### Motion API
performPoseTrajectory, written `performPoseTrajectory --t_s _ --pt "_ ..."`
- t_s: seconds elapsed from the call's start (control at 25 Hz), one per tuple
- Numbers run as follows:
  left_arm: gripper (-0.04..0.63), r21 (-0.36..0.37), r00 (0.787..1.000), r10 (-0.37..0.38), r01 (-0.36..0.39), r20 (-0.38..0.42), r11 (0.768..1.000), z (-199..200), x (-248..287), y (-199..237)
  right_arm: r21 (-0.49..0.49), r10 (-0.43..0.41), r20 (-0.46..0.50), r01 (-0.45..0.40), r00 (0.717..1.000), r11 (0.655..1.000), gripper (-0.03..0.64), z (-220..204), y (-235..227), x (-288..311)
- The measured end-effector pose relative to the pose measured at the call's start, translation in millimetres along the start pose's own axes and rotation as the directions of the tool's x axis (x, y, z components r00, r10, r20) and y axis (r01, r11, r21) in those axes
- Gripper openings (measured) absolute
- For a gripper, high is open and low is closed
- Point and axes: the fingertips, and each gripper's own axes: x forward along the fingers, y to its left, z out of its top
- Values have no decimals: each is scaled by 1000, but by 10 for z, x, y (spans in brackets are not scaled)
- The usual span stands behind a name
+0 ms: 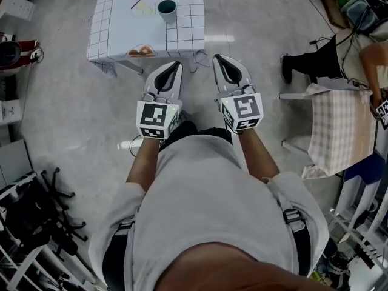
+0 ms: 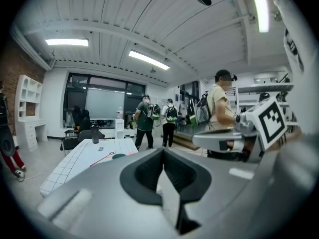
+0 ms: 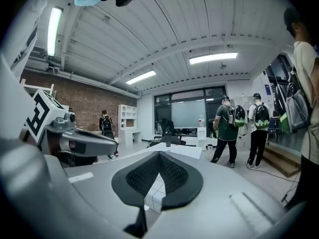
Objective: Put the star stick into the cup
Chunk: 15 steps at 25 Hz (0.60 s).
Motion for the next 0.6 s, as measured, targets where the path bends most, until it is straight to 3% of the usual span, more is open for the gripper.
performPoseTrajectory --t_s 0.36,0.6 --pt "3 10 996 -82 82 -43 997 81 269 525 2 -47 -74 47 996 999 0 -38 -38 497" --pt "3 22 994 -86 87 -68 996 152 664 938 12 -12 -107 14 994 1000 0 -118 -266 993"
